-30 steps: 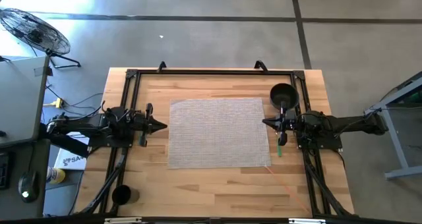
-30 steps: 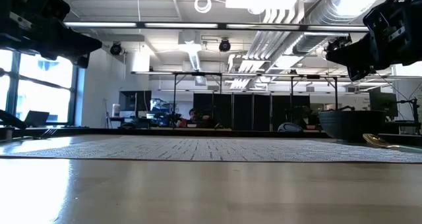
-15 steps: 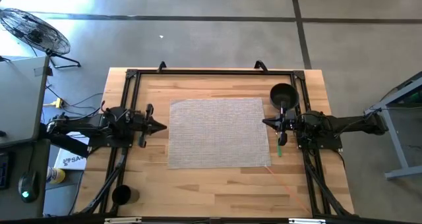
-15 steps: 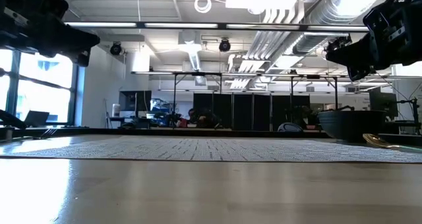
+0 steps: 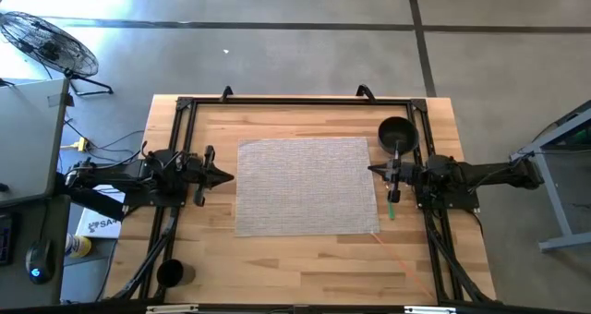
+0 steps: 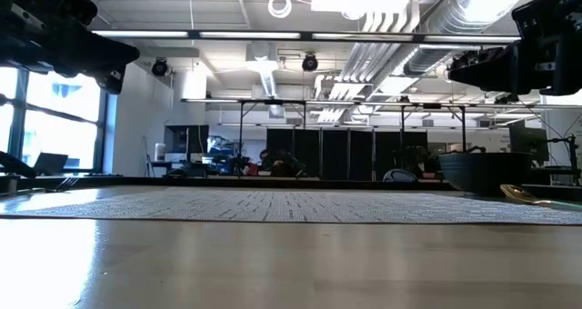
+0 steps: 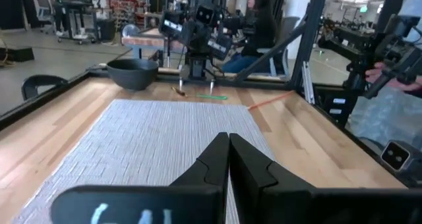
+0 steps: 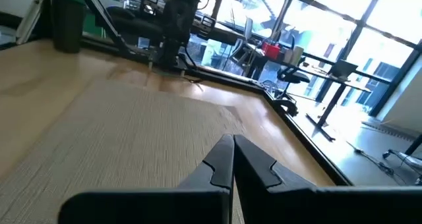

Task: Pick & Place Utensil
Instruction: Put the black bowl on the table mat

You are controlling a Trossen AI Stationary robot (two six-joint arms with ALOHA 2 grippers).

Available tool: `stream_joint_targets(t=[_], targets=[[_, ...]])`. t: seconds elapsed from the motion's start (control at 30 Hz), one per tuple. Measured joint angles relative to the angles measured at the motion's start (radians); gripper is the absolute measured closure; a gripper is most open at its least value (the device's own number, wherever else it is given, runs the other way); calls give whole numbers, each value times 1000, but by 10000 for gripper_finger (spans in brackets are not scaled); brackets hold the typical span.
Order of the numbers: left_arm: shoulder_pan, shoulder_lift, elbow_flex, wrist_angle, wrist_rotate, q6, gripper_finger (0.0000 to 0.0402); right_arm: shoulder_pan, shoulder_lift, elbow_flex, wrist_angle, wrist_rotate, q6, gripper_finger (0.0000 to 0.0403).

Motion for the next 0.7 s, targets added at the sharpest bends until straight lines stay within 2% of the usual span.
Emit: stream_joint_targets(t=[0.13, 0.3, 0.47, 0.63, 0.7], targets=[[0, 0, 0, 4, 0, -2, 393, 0, 0, 0, 6, -11, 53, 402], [0, 0, 0, 4, 0, -3, 393, 0, 0, 0, 73, -93, 335, 402], [0, 0, 0, 5, -3, -3, 393, 1, 0, 0, 177, -123, 497, 400], [0, 0, 1, 5, -3, -3, 393, -1, 3, 0, 346, 19, 493, 402], [0, 0, 1, 5, -3, -3, 393, -1, 18, 10, 349, 84, 489, 402]])
